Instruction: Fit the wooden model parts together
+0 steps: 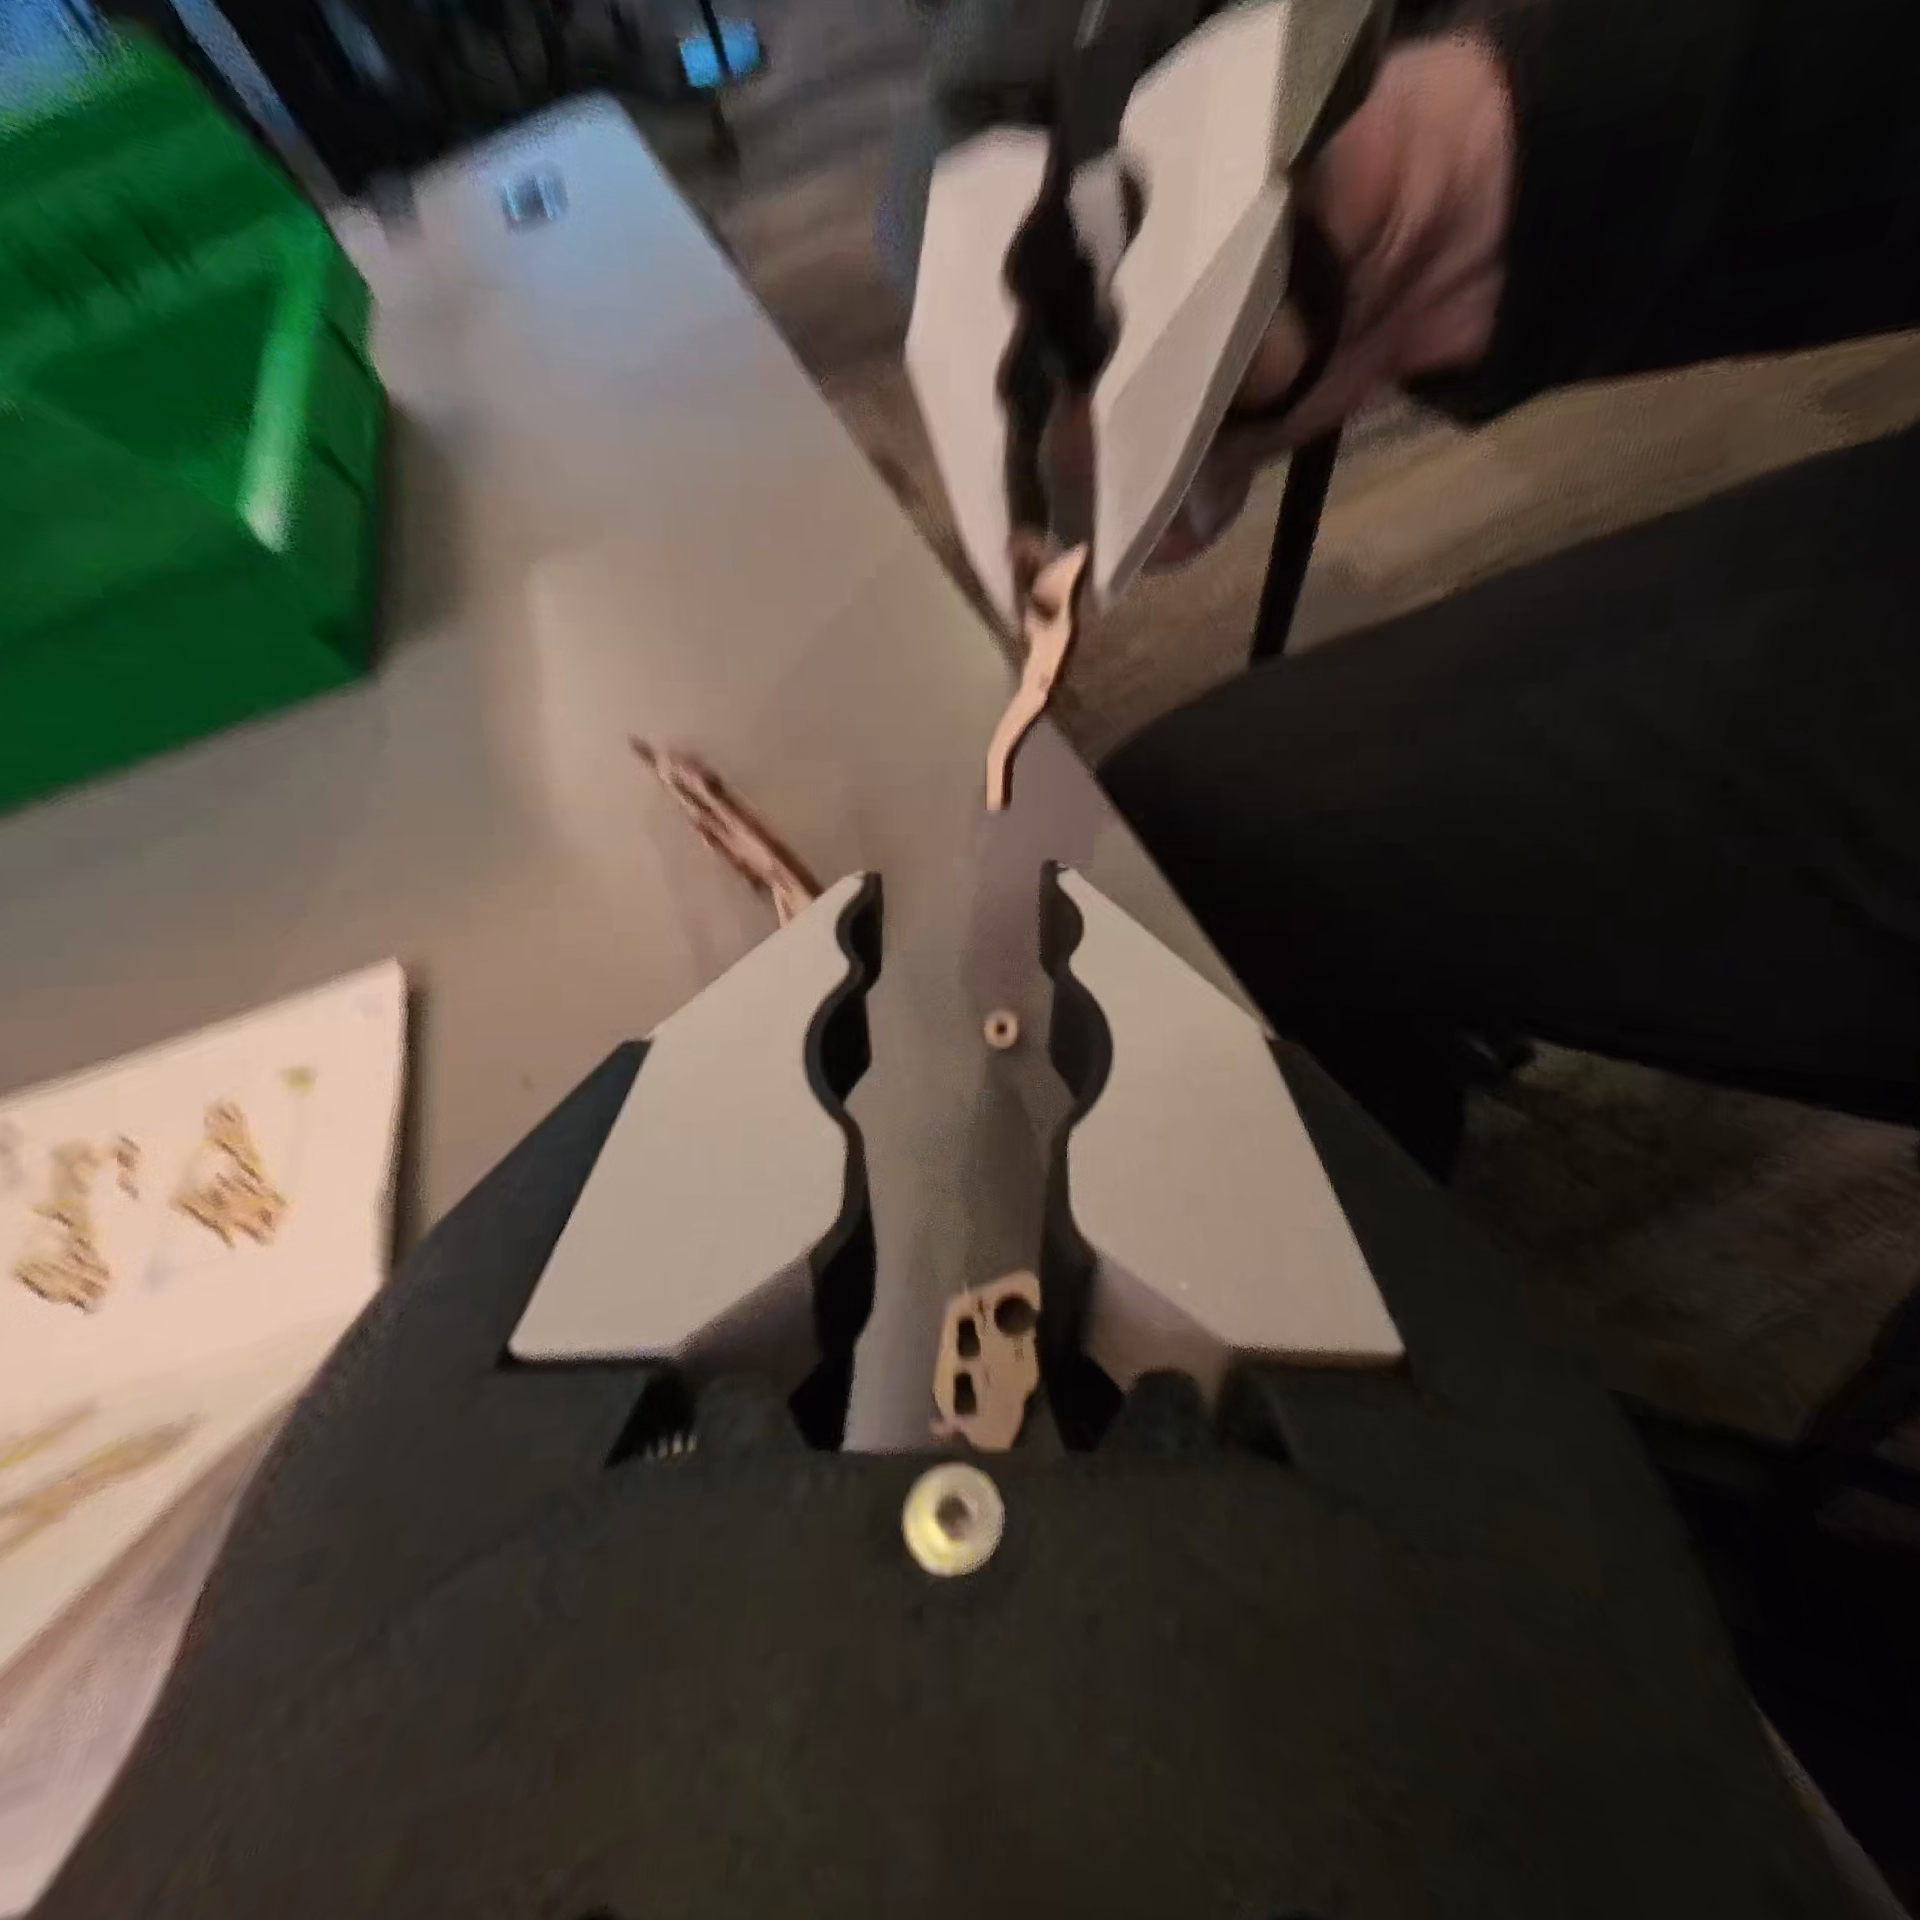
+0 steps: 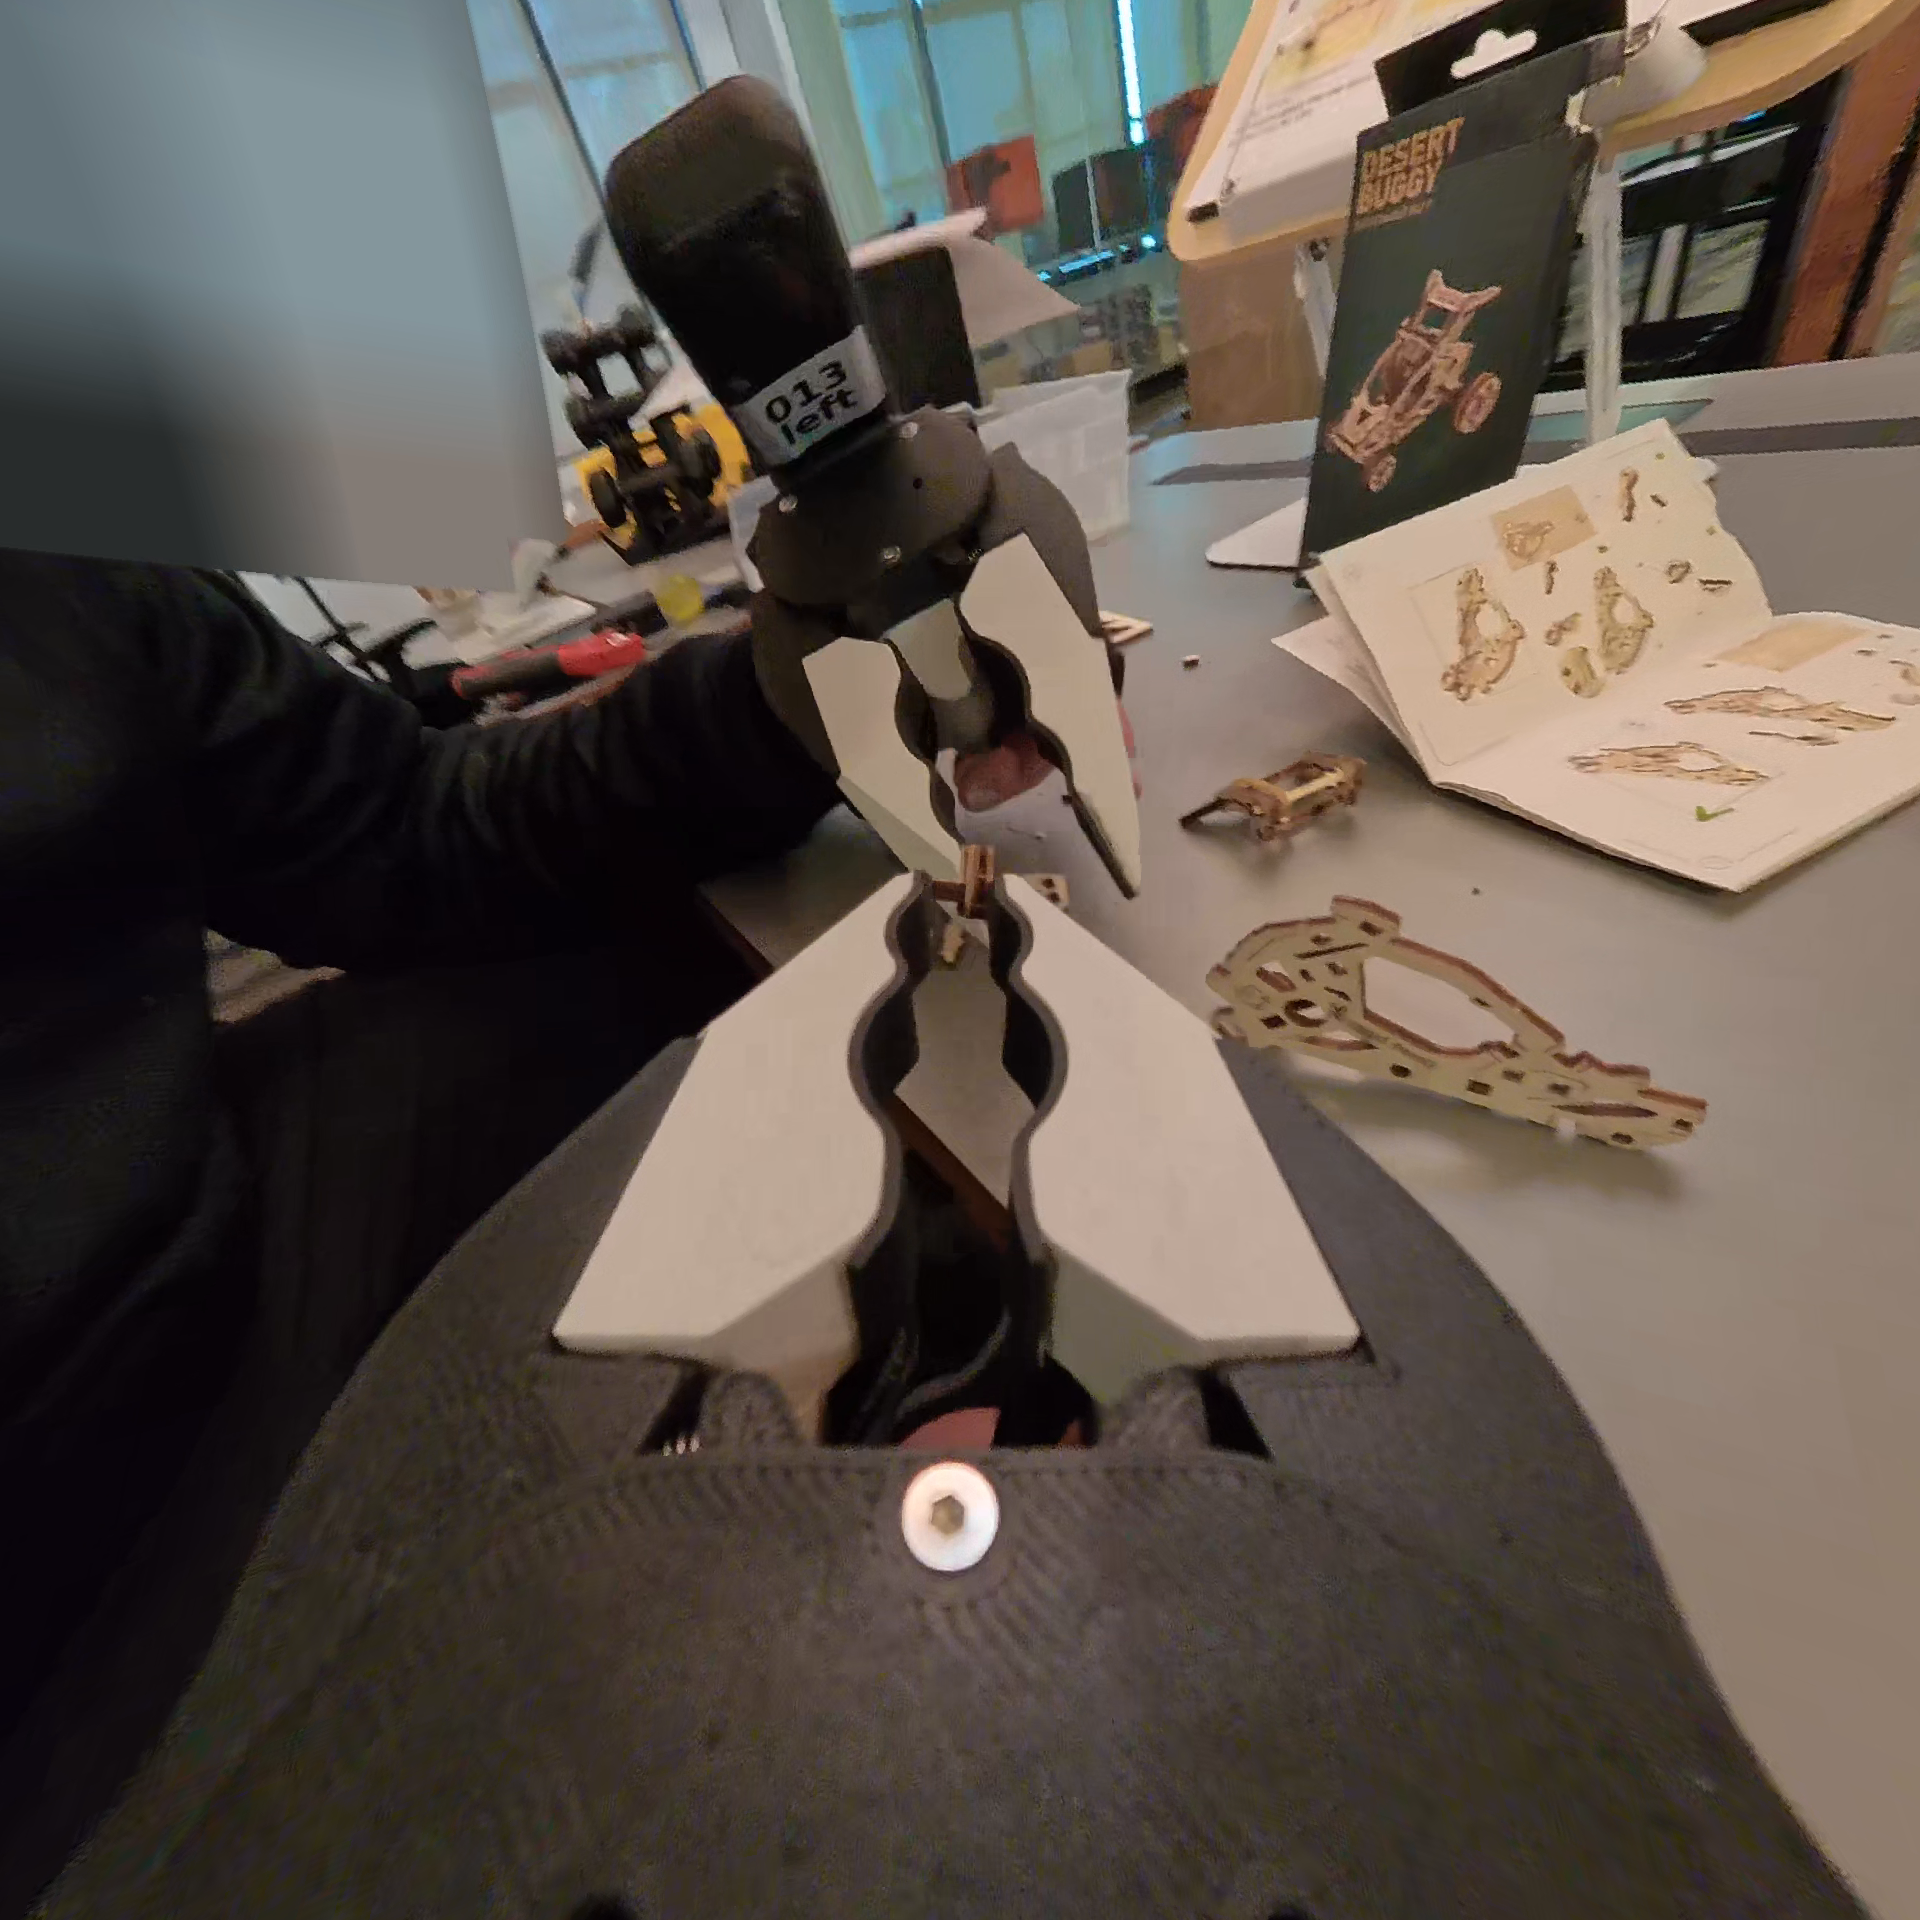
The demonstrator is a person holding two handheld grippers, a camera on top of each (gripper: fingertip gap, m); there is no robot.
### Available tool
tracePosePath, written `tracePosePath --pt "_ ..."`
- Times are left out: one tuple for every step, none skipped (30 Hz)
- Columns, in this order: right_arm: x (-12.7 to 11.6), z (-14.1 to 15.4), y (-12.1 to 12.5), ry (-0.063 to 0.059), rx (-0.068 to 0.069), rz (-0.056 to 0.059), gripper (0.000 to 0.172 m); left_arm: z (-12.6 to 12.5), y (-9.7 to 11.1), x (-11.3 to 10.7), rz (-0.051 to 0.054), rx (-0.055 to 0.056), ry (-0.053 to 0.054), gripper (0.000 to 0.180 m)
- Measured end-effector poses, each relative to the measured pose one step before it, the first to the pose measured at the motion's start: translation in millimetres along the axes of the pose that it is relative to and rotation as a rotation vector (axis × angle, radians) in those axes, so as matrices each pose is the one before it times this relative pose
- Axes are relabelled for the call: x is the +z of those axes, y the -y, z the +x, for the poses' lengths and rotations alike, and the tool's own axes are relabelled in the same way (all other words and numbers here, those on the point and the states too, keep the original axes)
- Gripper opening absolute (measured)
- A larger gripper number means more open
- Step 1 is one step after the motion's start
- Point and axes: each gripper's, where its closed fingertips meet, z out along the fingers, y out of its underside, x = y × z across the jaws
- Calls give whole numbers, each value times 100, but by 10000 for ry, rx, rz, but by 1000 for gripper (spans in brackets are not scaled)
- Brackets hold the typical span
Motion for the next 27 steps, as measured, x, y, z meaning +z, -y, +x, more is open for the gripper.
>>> tracePosePath --pt "47 -170 206 244 270 137 8 203 1020 -152 391 355 92 27" --pt "26 -118 200 226 276 141 8 204 738 -17 249 265 54 26" --pt "6 -158 223 255 290 170 8 -169 478 -9 137 268 268 24" --pt "-3 -155 182 254 290 153 8 215 331 10 83 214 -13 21" --pt "-1 -94 85 188 239 86 8 189 357 -15 122 154 -9 16" --pt "-13 -40 107 132 198 97 8 34 326 -25 92 222 110 11" --pt "-48 10 162 93 218 121 8 146 152 32 -12 179 16 6" --pt "-28 23 140 74 227 79 8 133 87 37 -8 54 -27 3" --pt "-18 66 164 9 170 84 8 -195 33 20 19 55 155 3" --pt "4 40 249 -12 108 130 8 -167 121 -45 92 -15 102 3" --pt "30 42 292 -15 151 163 13 -57 249 -105 142 -187 -44 3" --pt "-11 112 336 -47 205 196 19 -297 394 -172 244 -112 130 3" --pt "-107 114 349 -43 182 229 20 -400 289 -167 179 -123 194 3" --pt "-132 70 268 -39 123 206 16 -94 197 -115 136 -223 -50 3" --pt "-64 -39 178 -5 51 172 12 -54 335 -95 252 -210 -47 2" --pt "-1 -148 126 50 37 152 10 -138 247 -62 182 -150 25 2" --pt "33 -120 91 65 75 117 10 -9 44 -23 36 -77 -39 2" --pt "29 -58 137 26 93 137 8 -18 -62 30 -16 16 8 2" --pt "50 -78 156 41 86 122 7 -54 8 26 7 50 71 2" --pt "71 -154 105 68 32 70 7 130 103 39 37 4 -62 2" --pt "81 -62 67 -2 -15 33 7 44 64 21 37 -34 -33 2" --pt "65 29 -60 -50 10 -45 6 -119 -35 -23 -4 14 73 2" --pt "71 -3 -115 -14 -14 -80 5 -50 -39 -24 -6 13 25 2" --pt "48 -115 26 21 -67 34 1 35 -8 29 -10 1 -12 2" --pt "51 -129 67 43 4 71 1 -14 56 3 22 17 19 2" --pt "46 -85 28 48 55 47 1 -17 49 -45 23 9 14 2" --pt "39 -24 63 -34 -65 73 1 -24 83 -34 56 -40 -1 2"
